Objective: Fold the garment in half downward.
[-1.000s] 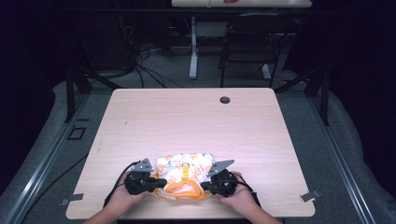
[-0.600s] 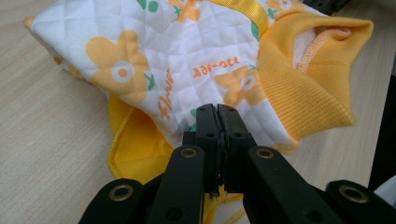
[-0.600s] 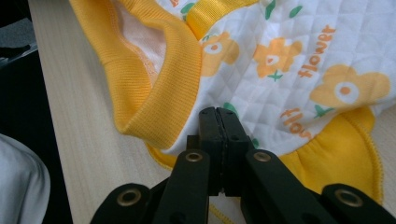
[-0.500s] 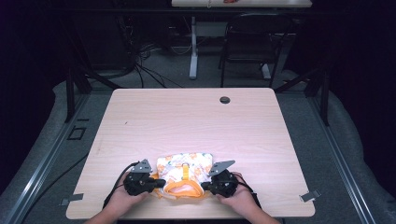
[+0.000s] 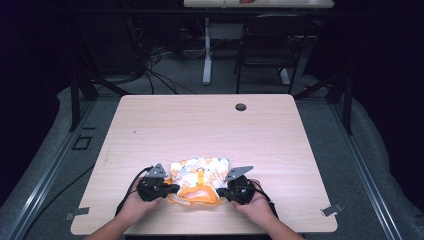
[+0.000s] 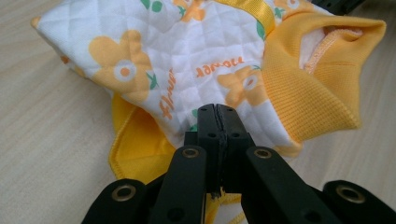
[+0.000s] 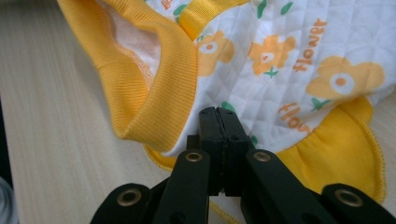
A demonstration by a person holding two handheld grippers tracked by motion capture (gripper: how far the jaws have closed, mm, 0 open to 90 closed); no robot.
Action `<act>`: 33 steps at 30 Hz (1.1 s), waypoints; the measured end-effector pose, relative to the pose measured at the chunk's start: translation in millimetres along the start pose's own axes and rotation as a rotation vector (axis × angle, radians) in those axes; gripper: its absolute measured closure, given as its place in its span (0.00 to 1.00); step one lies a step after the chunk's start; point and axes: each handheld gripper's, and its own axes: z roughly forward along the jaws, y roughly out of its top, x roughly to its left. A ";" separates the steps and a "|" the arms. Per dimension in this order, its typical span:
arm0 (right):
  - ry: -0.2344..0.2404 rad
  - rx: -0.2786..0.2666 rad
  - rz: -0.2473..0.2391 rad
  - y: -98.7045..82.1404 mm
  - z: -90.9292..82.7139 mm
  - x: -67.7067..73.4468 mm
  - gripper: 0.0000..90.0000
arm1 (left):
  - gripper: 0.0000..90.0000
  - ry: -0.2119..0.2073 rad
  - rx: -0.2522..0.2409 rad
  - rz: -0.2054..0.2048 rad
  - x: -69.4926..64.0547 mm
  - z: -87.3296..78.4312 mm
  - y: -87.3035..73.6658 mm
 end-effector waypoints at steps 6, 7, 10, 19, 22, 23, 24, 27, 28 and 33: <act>-0.029 0.014 -0.001 7.4 3.8 -5.6 1.00 | 1.00 0.028 -0.009 -0.020 8.6 7.4 8.4; -0.029 0.014 -0.001 7.4 3.8 -5.6 1.00 | 1.00 0.028 -0.009 -0.020 8.6 7.4 8.4; -0.036 0.015 0.000 11.4 6.2 -11.9 1.00 | 1.00 0.030 -0.024 -0.041 14.9 10.1 10.4; -0.074 0.010 0.038 24.4 13.9 -33.2 1.00 | 1.00 0.067 -0.040 -0.060 30.3 20.1 22.6; -0.084 0.009 0.051 28.1 15.8 -40.8 1.00 | 1.00 0.060 -0.061 -0.085 36.7 22.5 23.2; -0.088 0.011 0.054 29.2 16.2 -43.0 1.00 | 1.00 0.059 -0.066 -0.094 38.5 23.2 23.5; -0.091 0.001 0.069 30.4 17.6 -47.1 1.00 | 1.00 0.067 -0.059 -0.087 41.6 24.2 26.3; -0.090 -0.001 0.082 31.4 18.2 -49.9 1.00 | 1.00 0.071 -0.054 -0.086 44.3 25.5 29.2; -0.096 -0.005 0.084 32.0 18.8 -50.9 1.00 | 1.00 0.072 -0.055 -0.090 45.3 26.2 30.2; -0.111 -0.012 0.097 35.0 21.0 -55.6 1.00 | 1.00 0.081 -0.081 -0.114 50.4 28.5 30.3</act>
